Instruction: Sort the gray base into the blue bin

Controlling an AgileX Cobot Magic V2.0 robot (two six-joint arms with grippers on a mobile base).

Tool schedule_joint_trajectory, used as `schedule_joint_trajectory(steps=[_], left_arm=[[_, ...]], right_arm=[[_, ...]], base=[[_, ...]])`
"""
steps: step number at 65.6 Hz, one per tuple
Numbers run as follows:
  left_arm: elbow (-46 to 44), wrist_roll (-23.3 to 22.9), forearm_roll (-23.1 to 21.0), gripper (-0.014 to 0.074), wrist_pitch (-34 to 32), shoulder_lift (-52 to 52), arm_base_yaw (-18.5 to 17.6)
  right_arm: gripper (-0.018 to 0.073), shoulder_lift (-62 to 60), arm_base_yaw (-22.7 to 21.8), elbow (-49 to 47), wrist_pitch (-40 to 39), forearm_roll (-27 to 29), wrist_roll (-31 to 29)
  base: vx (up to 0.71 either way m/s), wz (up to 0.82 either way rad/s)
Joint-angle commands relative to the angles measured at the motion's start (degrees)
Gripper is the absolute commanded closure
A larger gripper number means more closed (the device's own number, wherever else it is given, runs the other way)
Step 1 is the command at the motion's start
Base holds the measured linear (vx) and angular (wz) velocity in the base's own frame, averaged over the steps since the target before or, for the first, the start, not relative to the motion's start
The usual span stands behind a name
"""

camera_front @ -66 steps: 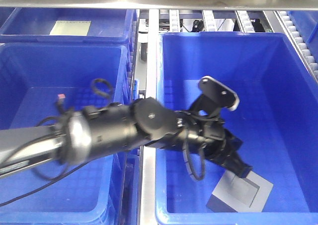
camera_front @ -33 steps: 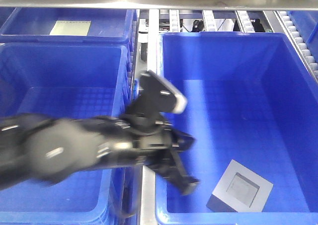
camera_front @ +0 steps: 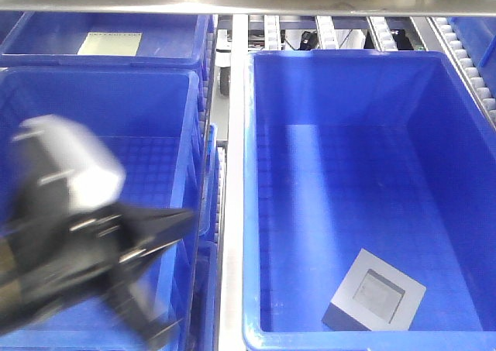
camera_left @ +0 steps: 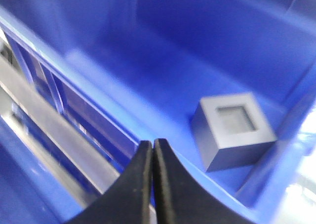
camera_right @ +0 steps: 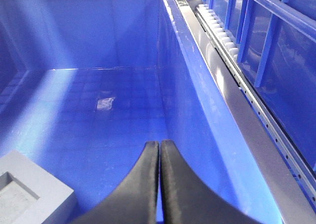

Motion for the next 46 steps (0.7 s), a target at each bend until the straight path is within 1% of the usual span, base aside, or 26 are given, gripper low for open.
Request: schedule_joint_trajectory(steps=[1, 10, 16, 22, 46], left_arm=[[1.8, -0.8, 0.4, 0.0602, -1.7, -5.5, -0.1], [4.7, -0.6, 0.4, 0.0600, 5.7, -11.7, -0.1], [6.0, -0.6, 0.1, 0.0598, 7.9, -14.7, -0.1], [6.2, -0.6, 0.1, 0.0596, 9.1, -16.4, -0.1], [6.2, -0.6, 0.1, 0.0596, 9.1, -16.6, -0.1]], right_arm=[[0.0564, 0.8, -0.1, 0.1, -3.9, -0.4, -0.6], [0.0564, 0.8, -0.1, 0.1, -3.9, -0.4, -0.6], [0.0564, 0.8, -0.1, 0.1, -3.9, -0.4, -0.6], [0.0564, 0.8, -0.1, 0.1, -3.9, -0.4, -0.6], [0.0564, 0.8, -0.1, 0.1, -3.9, -0.4, -0.6]], base=[[0.00, 0.00], [0.00, 0.00], [0.00, 0.00], [0.00, 0.00], [0.00, 0.00]])
